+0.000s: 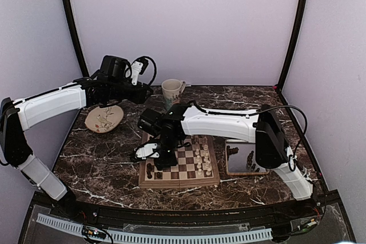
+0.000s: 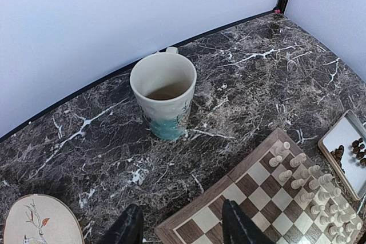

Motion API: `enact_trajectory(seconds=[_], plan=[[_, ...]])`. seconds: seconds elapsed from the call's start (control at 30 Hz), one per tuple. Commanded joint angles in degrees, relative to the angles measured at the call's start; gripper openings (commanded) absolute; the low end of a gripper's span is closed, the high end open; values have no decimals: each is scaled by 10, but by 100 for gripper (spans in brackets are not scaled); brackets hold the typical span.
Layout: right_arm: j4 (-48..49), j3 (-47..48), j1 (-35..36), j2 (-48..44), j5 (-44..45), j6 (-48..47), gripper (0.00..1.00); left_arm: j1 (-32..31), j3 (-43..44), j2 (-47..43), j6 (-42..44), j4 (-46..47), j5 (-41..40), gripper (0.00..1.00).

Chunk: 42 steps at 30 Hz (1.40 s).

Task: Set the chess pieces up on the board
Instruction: Place the pawn at b7, then pick up the bishop from the storage box.

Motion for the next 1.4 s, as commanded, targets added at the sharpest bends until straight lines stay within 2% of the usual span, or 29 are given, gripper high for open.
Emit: enact_trajectory(seconds=[0.0,0.13,0.3,0.5,0.7,0.9,1.1,1.37], plan=[[5,20,8,-2,-3,3,23,2,19,-21,3,-10,4,49],[-7,11,6,-35,9,1,24,2,19,-21,4,-11,3,49],[-6,-52,-17,-108,22,11,25,2,19,-20,2,-10,7,49],[-3,-179,-70,-221,22,26,26,2,20,-12,0,-12,13,49],[26,-354,-168,-343,34,38,26,2,22,0,1,-14,19,49],[35,-484,-288,-437,34,44,25,2,25,12,0,-18,26,49],[27,-559,-340,-478,29,49,24,2,27,17,1,-20,28,49],[27,-619,-354,-481,26,54,24,2,28,17,-2,-21,36,49]])
